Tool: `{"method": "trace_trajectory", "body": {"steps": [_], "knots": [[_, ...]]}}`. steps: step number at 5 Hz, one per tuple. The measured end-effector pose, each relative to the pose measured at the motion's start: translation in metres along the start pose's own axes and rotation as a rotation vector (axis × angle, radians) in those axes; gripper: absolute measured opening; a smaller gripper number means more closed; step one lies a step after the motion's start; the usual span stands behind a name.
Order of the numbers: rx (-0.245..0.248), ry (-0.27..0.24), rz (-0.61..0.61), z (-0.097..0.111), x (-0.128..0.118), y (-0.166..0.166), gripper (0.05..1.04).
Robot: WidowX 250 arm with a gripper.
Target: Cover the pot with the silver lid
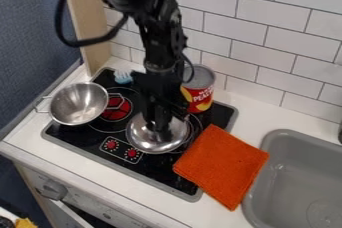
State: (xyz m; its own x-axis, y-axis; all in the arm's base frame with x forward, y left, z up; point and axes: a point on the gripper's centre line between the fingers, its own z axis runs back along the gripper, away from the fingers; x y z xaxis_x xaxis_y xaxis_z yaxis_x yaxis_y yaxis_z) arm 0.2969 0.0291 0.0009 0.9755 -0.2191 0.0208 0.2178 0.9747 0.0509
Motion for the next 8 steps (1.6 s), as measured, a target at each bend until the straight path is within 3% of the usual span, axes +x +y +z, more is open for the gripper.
{"method": "trace_trajectory", "body": {"steps": [2, 3, 5, 7, 8], "knots": [[-0.032, -0.049, 0.153, 0.049, -0.035, 0.043, 0.277], [0.024, -0.006, 0.281, 0.045, -0.048, 0.071, 0.277], [0.043, 0.069, 0.443, 0.007, -0.054, 0.131, 0.277], [0.052, 0.078, 0.482, -0.022, -0.048, 0.144, 0.277], [0.067, 0.069, 0.494, -0.023, -0.042, 0.150, 0.277]]}}
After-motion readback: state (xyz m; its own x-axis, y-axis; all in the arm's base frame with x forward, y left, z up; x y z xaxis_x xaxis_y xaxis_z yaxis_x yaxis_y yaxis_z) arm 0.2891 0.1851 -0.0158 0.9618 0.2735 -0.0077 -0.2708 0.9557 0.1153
